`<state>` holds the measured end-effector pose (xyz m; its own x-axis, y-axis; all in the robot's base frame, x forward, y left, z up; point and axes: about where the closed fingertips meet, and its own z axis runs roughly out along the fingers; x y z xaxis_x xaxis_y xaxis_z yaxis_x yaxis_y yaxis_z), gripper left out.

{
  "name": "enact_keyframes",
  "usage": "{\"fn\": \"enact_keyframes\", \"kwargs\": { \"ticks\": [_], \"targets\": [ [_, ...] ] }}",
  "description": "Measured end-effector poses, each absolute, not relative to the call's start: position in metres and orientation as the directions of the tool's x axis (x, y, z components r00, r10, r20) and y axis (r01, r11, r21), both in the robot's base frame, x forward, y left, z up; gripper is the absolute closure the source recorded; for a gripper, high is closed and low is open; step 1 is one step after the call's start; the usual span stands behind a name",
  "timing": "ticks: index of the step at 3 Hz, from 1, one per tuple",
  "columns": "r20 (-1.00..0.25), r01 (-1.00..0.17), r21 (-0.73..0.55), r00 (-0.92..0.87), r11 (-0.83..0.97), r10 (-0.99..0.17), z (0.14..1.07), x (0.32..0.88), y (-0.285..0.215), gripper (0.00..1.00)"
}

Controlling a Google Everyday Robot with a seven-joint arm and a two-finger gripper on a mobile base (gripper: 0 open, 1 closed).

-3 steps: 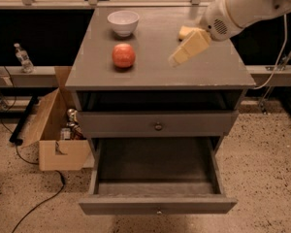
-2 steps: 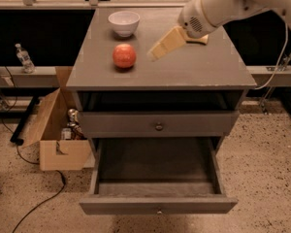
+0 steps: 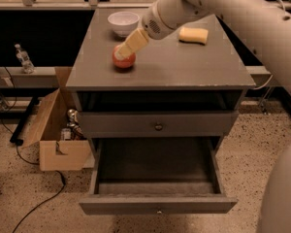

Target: Place apple into middle drawer

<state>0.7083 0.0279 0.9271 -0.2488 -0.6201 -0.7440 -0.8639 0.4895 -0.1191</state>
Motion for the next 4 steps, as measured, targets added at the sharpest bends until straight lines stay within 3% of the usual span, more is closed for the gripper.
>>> {"fn": "enact_keyframes", "kwargs": {
  "ticks": [4],
  "targets": [
    [-0.692,-0.873,-0.010,-0.346,0.488,-0.634,0.861,0.737,0.076,0.03]
  ]
}}
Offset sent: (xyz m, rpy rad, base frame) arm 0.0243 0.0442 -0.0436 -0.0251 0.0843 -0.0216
